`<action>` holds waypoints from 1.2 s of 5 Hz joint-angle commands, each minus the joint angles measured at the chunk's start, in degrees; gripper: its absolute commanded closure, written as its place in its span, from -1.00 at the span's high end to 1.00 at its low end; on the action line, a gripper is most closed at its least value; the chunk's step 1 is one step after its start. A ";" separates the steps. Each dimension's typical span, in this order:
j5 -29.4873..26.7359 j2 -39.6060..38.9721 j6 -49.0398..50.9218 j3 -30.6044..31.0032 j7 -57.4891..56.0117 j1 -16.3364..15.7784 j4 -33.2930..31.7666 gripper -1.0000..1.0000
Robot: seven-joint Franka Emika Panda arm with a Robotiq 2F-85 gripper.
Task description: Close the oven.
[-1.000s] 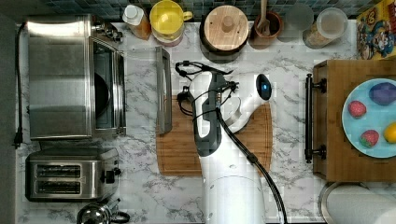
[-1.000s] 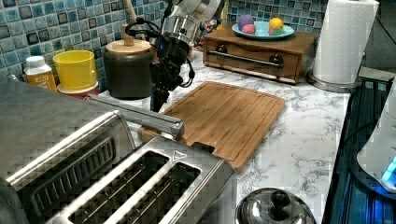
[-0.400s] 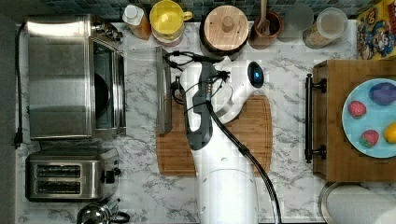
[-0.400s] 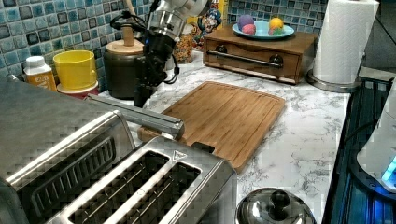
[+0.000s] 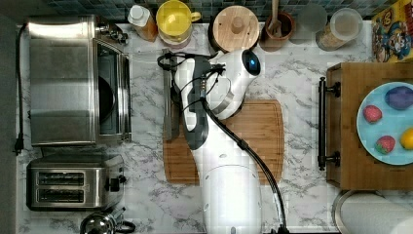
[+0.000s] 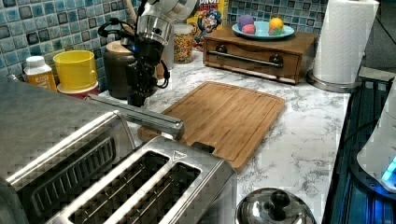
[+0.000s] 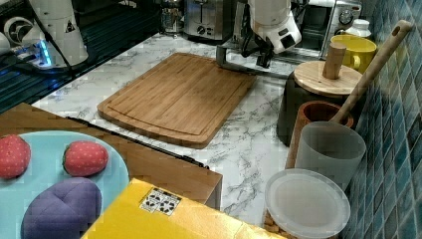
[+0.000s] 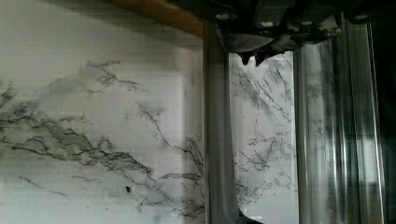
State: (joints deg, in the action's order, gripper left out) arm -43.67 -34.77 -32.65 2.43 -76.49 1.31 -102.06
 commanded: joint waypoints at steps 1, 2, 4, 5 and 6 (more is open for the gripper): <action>-0.72 3.41 5.41 2.37 2.88 -0.38 3.02 -1.00; -3.03 0.74 6.40 4.25 1.14 -0.59 4.24 -1.00; -6.68 -0.94 5.82 6.10 0.31 -0.92 3.32 -1.00; -8.08 -1.16 6.04 6.10 0.14 -1.35 3.07 -1.00; -9.07 0.33 4.98 7.56 0.07 -1.17 2.69 -1.00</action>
State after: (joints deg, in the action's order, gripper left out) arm -48.34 -35.81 -28.87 4.10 -75.93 5.13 -102.28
